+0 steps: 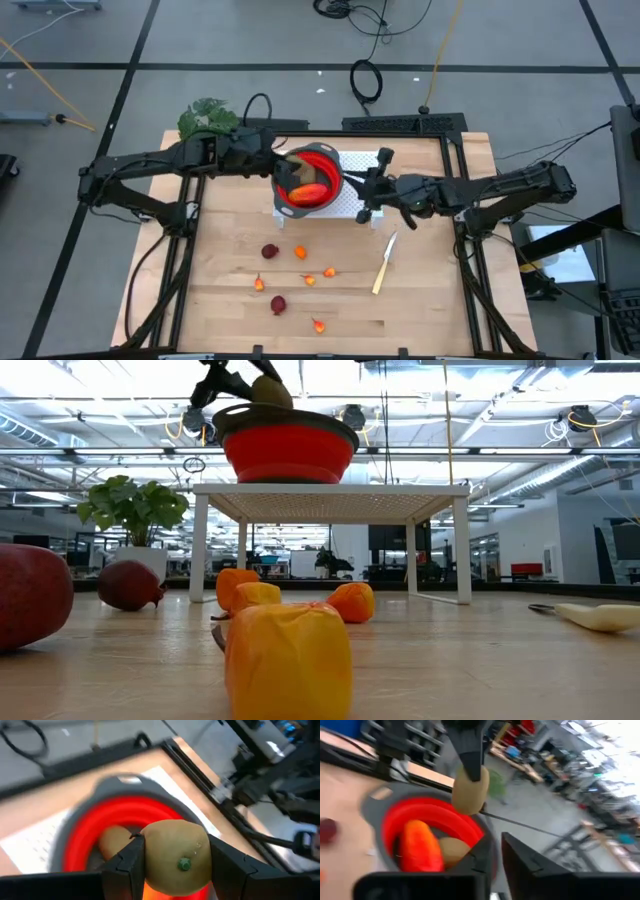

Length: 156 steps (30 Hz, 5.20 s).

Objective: Pick & Place Fruit
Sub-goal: Put the brown kiwi into the orange strainer bowl on the shelf, then put the red pomegranate into the orange strainer bowl on the shelf

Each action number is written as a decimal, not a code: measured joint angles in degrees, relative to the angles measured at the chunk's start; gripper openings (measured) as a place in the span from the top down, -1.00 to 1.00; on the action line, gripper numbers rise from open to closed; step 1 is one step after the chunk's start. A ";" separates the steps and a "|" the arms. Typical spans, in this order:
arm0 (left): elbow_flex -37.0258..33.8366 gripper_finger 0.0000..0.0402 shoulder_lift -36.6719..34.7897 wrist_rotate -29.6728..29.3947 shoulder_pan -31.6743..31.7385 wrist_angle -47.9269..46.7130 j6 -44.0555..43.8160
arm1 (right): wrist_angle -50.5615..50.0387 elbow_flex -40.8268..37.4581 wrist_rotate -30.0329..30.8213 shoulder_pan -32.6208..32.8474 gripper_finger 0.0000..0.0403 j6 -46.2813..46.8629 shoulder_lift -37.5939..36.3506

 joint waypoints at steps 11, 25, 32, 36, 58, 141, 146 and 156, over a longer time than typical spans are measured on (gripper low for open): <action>0.09 0.16 -0.24 26.52 5.36 0.92 -10.09 | -10.87 0.00 -23.02 -4.48 0.98 5.53 -7.85; 0.09 0.14 -0.17 45.72 7.41 12.70 -21.26 | -13.10 -6.31 -38.64 -6.72 1.00 7.23 -18.28; 0.09 0.13 0.62 44.56 7.41 12.60 -23.06 | -3.10 -15.20 -38.57 -6.74 1.00 10.90 -24.04; 0.00 0.13 2.60 42.11 7.65 10.40 -22.87 | 1.09 -19.04 -38.55 -6.73 1.00 12.93 -26.70; 0.09 0.13 7.10 18.25 11.75 1.54 6.53 | 0.39 -20.98 -38.50 -6.58 1.00 17.34 -31.25; 3.53 -0.44 9.99 -23.69 -10.04 -8.22 42.45 | 0.41 -20.96 -35.40 -6.67 1.00 17.36 -31.21; 12.51 -0.43 9.95 -20.09 -10.12 -14.02 40.11 | 0.39 -20.96 -35.40 -6.67 1.00 17.38 -31.21; 20.59 -0.04 7.77 5.64 -10.46 -32.81 23.17 | 0.39 -20.96 -35.40 -6.67 1.00 17.36 -31.21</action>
